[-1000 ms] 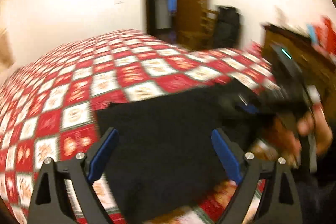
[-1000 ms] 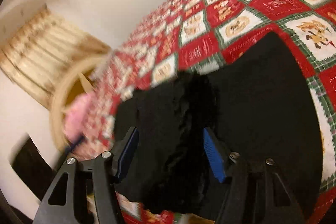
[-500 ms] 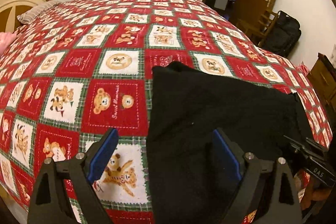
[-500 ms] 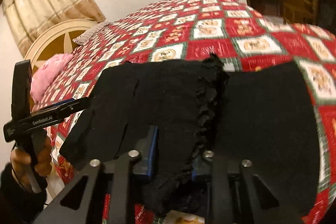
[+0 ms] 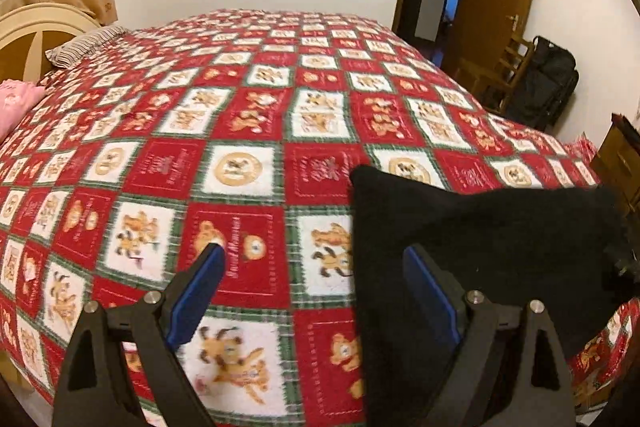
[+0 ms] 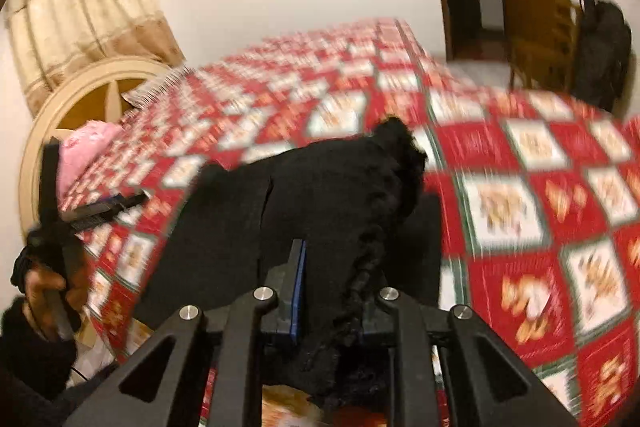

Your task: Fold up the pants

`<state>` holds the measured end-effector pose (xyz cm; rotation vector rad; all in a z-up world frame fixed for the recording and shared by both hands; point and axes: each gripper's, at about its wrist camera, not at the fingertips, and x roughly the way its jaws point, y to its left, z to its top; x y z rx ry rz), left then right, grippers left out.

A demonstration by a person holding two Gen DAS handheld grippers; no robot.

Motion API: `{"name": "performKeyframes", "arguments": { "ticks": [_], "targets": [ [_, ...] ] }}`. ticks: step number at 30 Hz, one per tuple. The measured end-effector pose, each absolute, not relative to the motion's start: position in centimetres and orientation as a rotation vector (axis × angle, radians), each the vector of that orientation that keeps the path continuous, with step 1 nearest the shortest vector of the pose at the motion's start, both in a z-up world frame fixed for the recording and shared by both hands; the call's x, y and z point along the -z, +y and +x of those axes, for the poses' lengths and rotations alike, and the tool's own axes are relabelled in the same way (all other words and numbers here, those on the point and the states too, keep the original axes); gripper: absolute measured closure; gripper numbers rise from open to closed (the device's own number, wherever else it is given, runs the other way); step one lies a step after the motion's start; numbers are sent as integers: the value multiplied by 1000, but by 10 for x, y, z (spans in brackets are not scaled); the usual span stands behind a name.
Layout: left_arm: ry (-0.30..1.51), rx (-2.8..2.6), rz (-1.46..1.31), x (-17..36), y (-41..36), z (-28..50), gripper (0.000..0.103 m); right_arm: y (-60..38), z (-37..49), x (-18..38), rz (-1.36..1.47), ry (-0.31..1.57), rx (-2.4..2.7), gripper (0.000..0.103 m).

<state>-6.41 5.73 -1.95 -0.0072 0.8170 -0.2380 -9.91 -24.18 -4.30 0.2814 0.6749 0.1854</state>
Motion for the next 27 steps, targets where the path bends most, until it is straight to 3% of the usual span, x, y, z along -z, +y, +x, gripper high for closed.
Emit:
{"name": "performKeyframes", "arguments": {
  "ticks": [3, 15, 21, 27],
  "targets": [
    [830, 248, 12, 24, 45, -64, 10, -249, -91, 71, 306, 697, -171, 84],
    [833, 251, 141, 36, 12, -71, 10, -267, -117, 55, 391, 656, -162, 75],
    [812, 249, 176, 29, -3, -69, 10, -246, -123, 12, 118, 518, -42, 75],
    [814, 234, 189, 28, -20, -65, 10, -233, -67, 7, 63, 544, -78, 75]
  ]
}}
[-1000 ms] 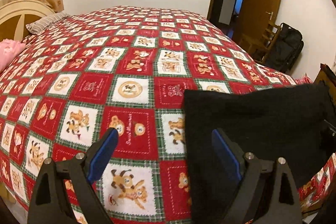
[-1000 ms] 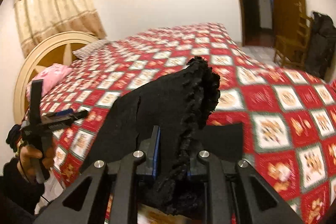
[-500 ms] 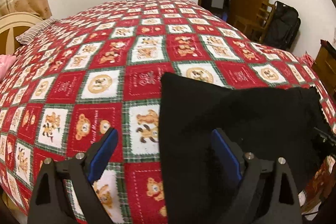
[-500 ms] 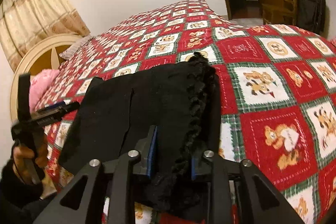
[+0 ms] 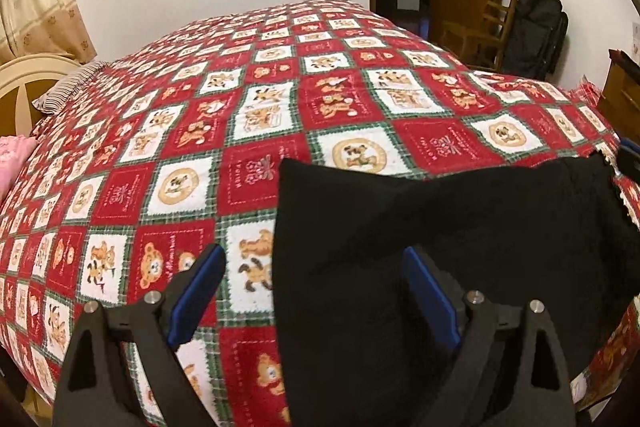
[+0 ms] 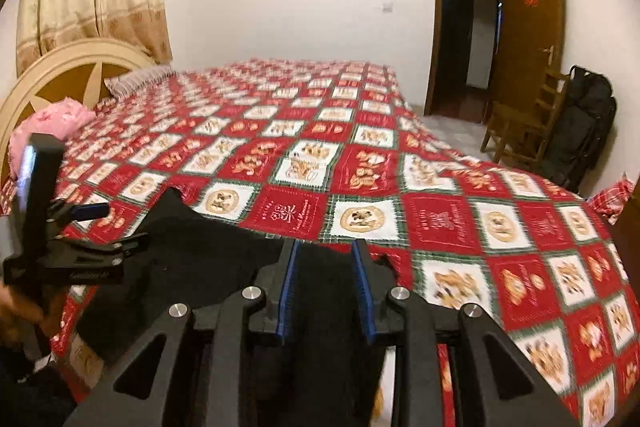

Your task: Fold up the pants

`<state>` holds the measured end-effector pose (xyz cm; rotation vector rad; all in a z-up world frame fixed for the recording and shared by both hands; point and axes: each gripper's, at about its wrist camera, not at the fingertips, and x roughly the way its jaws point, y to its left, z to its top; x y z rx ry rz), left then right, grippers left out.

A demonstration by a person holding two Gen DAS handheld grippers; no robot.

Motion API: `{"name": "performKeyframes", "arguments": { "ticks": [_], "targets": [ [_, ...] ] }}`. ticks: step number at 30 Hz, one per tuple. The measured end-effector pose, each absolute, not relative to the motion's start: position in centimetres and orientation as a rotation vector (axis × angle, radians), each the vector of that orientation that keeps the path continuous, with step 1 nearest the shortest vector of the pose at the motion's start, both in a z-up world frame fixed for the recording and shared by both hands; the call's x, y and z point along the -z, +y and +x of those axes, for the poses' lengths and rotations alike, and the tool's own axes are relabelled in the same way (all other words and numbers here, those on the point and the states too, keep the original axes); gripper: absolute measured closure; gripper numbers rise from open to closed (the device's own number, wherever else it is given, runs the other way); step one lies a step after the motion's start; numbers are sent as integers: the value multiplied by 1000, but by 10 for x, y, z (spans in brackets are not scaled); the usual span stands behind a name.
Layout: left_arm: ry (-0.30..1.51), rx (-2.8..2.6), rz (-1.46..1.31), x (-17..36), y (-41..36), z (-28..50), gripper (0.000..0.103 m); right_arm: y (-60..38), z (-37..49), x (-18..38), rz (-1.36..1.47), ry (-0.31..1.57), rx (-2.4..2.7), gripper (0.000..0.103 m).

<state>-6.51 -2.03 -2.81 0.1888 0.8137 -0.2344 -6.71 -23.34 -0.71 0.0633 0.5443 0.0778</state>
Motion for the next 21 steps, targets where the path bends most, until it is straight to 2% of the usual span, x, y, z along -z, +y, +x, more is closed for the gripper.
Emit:
{"name": "performKeyframes", "arguments": {
  "ticks": [8, 12, 18, 21],
  "targets": [
    [894, 202, 216, 49, -32, -48, 10, -248, -19, 53, 155, 699, -66, 75],
    [910, 202, 199, 50, -32, -46, 10, -249, -23, 52, 156, 691, -69, 75],
    [922, 194, 204, 53, -34, -42, 8, -237, -73, 23, 114, 552, -81, 75],
    [926, 189, 208, 55, -36, -38, 6, -232, -92, 25, 91, 573, -90, 75]
  ]
}}
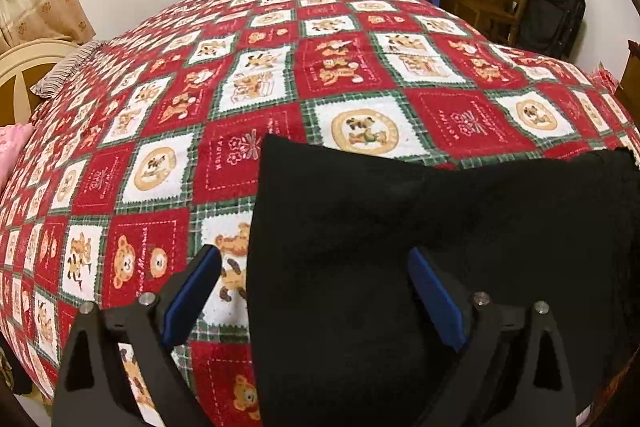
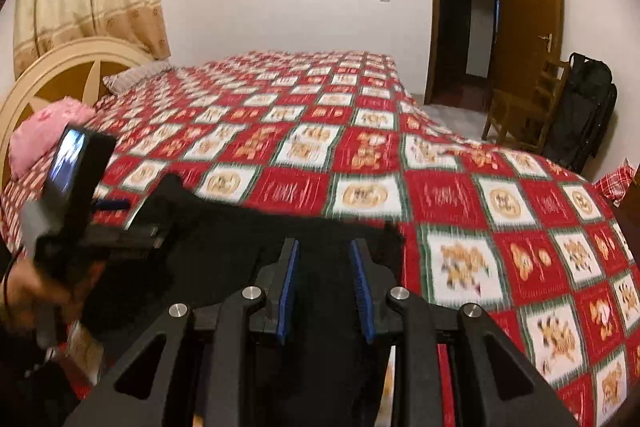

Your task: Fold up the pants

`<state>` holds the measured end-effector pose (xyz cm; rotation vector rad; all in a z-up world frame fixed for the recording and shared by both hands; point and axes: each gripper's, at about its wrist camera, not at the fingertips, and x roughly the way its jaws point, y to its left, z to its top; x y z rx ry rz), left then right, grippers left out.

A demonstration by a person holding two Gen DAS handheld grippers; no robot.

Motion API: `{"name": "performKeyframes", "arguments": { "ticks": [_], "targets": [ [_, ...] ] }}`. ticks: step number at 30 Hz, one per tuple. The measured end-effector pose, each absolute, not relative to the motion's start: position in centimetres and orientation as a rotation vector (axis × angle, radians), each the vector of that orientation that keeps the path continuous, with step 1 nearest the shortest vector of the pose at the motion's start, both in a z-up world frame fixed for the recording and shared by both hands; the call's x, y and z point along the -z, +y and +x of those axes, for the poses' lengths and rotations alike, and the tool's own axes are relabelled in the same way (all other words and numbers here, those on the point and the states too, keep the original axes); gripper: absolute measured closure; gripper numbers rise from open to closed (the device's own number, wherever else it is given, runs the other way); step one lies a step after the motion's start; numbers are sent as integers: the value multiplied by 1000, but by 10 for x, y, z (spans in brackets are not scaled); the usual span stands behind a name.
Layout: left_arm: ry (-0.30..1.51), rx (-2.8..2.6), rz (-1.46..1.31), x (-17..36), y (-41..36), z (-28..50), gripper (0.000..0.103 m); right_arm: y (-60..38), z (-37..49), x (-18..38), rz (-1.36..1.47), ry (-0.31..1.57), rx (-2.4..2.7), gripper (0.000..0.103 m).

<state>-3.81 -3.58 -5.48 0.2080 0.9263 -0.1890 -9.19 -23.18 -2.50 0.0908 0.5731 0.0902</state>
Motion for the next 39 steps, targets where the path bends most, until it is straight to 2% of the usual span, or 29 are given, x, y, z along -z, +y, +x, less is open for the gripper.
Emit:
{"name": "performKeyframes", "arguments": {
  "ticks": [6, 16, 19, 22, 26, 28, 31, 36, 39],
  "targets": [
    [933, 182, 205, 58, -36, -33, 2, -233, -99, 62, 89, 664, -62, 74],
    [983, 222, 143, 60, -26, -25, 0, -230, -108, 70, 56, 686, -60, 71],
    [981, 229, 130, 47, -4, -32, 2, -232, -111, 58, 60, 700, -61, 71],
    [957, 219, 86, 36, 29, -50, 2, -227, -116, 29, 82, 617, -101, 71],
    [993, 205, -19, 42, 58, -76, 2, -186, -90, 3, 117, 600, -293, 71],
    [1015, 211, -75, 47, 60, -87, 3, -155, -62, 2, 125, 645, -410, 85],
    [1031, 216, -92, 59, 50, -99, 5, -111, -16, 9, 64, 697, -486, 89],
    [1051, 194, -42, 74, 36, -103, 7, -70, 51, 39, 65, 837, -528, 90],
    [1042, 187, -24, 75, 35, -104, 7, -57, 82, 62, 60, 907, -472, 98]
  ]
}}
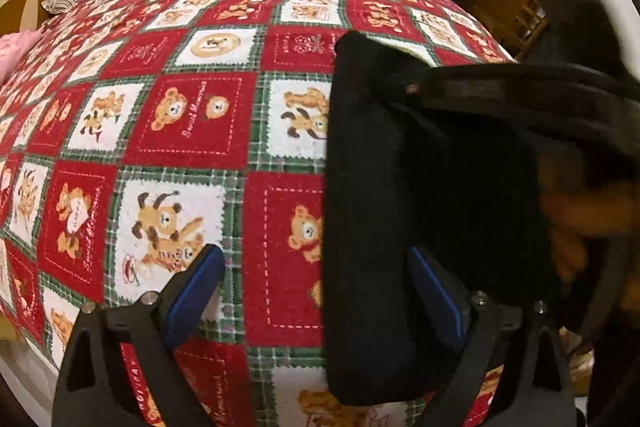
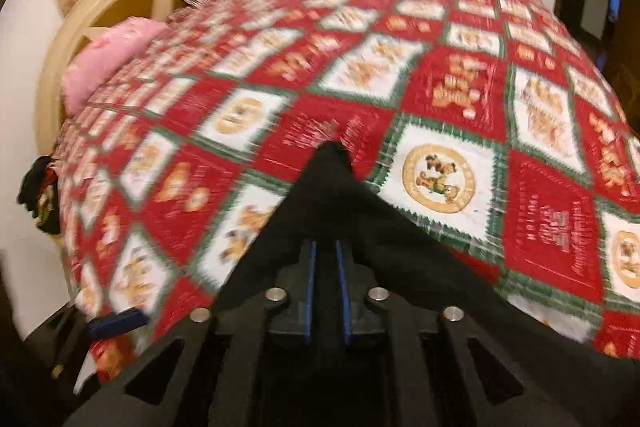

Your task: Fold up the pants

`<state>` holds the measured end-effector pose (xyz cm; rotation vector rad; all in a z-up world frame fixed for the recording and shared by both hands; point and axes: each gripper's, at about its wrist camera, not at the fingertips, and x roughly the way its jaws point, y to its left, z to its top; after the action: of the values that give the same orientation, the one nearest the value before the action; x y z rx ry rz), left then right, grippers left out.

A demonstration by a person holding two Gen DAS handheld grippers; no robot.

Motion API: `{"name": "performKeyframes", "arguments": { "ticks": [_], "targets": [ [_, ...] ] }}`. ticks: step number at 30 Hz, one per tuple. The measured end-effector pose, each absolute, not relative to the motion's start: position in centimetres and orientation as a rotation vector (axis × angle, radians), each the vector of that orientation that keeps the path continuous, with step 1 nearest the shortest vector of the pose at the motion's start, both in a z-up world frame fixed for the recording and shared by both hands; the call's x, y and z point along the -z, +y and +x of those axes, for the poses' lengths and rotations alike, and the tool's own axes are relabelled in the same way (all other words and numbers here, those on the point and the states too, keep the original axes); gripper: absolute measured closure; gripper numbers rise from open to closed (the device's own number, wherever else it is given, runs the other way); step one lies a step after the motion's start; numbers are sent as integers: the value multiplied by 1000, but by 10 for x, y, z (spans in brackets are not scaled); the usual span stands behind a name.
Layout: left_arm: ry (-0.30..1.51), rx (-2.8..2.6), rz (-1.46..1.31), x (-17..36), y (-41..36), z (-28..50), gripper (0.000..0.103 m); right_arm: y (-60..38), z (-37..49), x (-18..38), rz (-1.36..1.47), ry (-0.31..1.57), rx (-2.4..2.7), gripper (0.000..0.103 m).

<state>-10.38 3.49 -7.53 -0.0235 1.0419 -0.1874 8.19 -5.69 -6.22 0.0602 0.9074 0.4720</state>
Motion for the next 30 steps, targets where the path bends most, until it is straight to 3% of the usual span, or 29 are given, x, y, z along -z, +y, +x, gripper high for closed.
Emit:
{"name": "performKeyframes", "arguments": {
  "ticks": [9, 13, 16, 24, 30],
  "targets": [
    [1016, 183, -35, 78, 38, -108, 6, -63, 104, 63, 137, 835, -508, 103],
    [1028, 204, -32, 71, 42, -108, 7, -110, 65, 24, 318, 695, -543, 100],
    [978, 204, 14, 55, 41, -104, 7, -133, 28, 6, 251, 686, -504, 100],
    [920, 232, 83, 37, 15, -68, 7, -171, 8, 65, 125, 850, -263, 100],
    [914, 231, 137, 31, -4, -46, 7, -184, -22, 46, 227, 708, -311, 100]
  ]
}}
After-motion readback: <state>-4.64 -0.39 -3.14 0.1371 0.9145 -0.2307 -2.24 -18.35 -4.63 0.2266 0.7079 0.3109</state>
